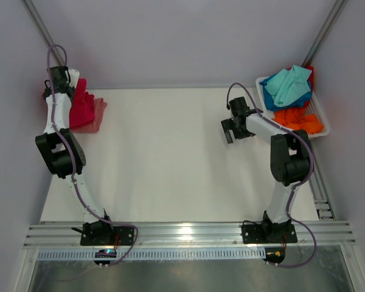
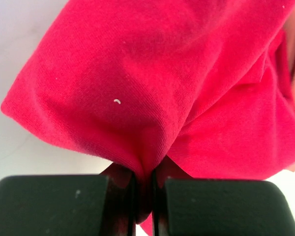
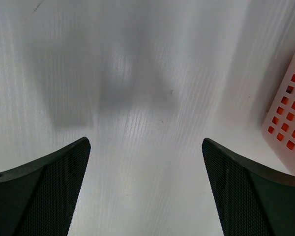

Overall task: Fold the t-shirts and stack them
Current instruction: Put the neatly folded tshirt into the corner of the board with the left arm

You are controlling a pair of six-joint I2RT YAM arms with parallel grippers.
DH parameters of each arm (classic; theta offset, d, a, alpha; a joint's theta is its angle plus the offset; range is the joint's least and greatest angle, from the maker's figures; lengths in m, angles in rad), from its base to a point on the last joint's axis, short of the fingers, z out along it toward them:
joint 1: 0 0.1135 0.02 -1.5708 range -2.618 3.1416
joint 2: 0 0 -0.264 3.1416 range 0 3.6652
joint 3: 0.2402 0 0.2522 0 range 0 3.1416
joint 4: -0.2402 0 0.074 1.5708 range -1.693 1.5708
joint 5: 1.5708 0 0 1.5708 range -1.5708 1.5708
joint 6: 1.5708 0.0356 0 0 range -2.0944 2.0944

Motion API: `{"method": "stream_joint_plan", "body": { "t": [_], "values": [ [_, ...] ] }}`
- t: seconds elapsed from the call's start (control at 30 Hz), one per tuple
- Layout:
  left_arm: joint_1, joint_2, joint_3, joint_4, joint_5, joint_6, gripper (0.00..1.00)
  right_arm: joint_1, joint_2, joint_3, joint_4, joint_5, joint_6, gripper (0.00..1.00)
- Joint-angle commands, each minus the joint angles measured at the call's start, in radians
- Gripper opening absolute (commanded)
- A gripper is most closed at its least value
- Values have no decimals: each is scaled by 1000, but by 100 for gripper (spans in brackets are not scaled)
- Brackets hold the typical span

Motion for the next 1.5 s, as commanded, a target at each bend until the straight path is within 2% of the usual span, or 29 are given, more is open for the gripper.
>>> {"method": "stream_joint_plan", "body": {
  "t": [0.0,0.17,0.47,0.77,1.03,1.2,1.3,1.33,1.37,1.4,1.43,1.47],
  "values": [
    [17,1,-28,92,14,18,0,4,3,10,-6,-13,-4,99],
    [22,17,-64,121,26,21,0,4,10,9,-9,-22,-5,99],
    [25,61,-61,132,130,12,0,4,22,9,3,-2,-5,99],
    [16,202,177,87,123,64,0,4,32,7,13,9,-2,99],
    [-1,230,182,139,112,103,0,4,39,13,9,9,-2,99],
    [-2,207,112,173,114,119,0,4,35,12,11,4,-2,99],
    [-4,195,70,187,112,116,14,4,36,12,9,3,-2,99],
    [-2,192,64,185,104,115,42,4,36,12,9,1,-2,99],
    [-4,190,61,185,95,109,60,4,36,12,9,0,-2,99],
    [-4,189,50,190,86,103,73,4,36,12,9,-2,-2,99],
    [-5,187,45,204,63,98,93,6,36,12,11,-2,-2,99],
    [-4,185,39,213,54,93,99,4,36,12,9,-2,-4,99]
  ]
}}
